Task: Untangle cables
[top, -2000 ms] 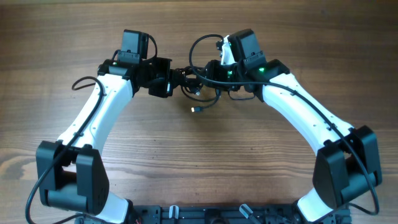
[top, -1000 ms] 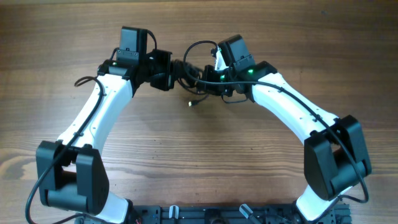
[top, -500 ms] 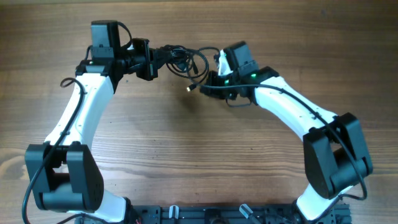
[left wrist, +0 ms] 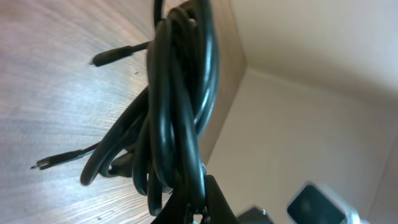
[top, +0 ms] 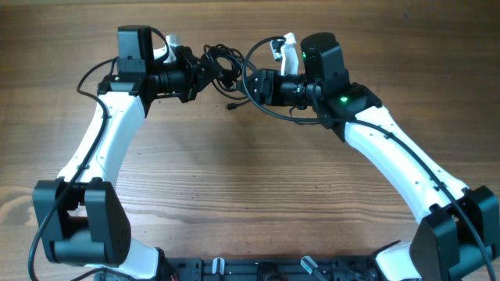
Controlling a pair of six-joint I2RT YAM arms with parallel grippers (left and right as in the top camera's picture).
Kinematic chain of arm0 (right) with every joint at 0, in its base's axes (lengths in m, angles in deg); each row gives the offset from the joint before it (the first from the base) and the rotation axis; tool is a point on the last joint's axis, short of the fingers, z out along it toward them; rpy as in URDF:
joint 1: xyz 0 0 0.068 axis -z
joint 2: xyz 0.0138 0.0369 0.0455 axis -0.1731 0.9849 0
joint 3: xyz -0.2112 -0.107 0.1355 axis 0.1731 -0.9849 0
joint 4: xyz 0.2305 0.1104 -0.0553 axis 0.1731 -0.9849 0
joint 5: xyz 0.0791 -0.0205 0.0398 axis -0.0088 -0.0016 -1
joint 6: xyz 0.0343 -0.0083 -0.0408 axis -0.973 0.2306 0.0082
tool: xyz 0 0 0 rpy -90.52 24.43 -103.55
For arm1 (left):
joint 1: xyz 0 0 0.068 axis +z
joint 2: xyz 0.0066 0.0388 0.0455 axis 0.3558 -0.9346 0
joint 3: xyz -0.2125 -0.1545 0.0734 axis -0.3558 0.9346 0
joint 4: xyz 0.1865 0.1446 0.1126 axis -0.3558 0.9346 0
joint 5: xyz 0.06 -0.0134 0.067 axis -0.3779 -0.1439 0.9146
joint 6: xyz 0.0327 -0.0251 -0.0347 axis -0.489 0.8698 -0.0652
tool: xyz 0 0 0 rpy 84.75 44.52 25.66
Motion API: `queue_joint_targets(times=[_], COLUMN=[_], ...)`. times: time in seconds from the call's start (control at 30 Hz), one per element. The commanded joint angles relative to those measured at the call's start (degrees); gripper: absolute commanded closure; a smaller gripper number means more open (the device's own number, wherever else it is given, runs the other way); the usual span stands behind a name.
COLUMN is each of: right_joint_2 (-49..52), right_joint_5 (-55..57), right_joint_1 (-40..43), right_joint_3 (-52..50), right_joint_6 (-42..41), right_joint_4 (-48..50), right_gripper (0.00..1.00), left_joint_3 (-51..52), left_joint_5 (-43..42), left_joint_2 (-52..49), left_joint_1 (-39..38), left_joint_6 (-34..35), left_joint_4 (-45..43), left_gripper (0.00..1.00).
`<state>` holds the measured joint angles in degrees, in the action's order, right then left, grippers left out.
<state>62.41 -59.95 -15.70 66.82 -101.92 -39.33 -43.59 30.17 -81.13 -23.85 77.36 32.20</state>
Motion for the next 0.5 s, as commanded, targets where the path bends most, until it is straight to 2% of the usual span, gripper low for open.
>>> queue_joint_targets(times=[0.0, 0.23, 0.33, 0.43, 0.47], right_joint_2=[0.68, 1.75, 1.75, 1.75, 1.75], right_joint_5=[3.30, 7.80, 5.60, -2.10, -3.87], right_joint_1=[-0.07, 1.38, 4.74, 7.87, 8.68], right_joint_3=[-0.04, -0.04, -0.04, -0.04, -0.04], right_joint_6=[-4.96, -7.17, -7.08, -4.52, -3.69], right_joint_4=[0.13, -2.14, -2.27, 0.42, 0.87], right_gripper=[0.48, 0.48, 0.49, 0.50, 0.53], left_joint_3=[-0.26, -0.26, -0.26, -0.26, -0.26], left_joint_5=[-10.73, -24.35, -27.65, -28.55, -28.55], left_joint_2=[1.27, 1.27, 1.27, 1.27, 1.27], left_joint_1=[-0.15, -0.15, -0.13, -0.15, -0.15], left_joint_6=[-10.23, -10.84, -15.39, -20.22, -21.75], left_joint_4=[-4.63, -16.26, -16.11, -13.88, -13.18], left_gripper=[0.96, 0.96, 0.96, 0.96, 0.96])
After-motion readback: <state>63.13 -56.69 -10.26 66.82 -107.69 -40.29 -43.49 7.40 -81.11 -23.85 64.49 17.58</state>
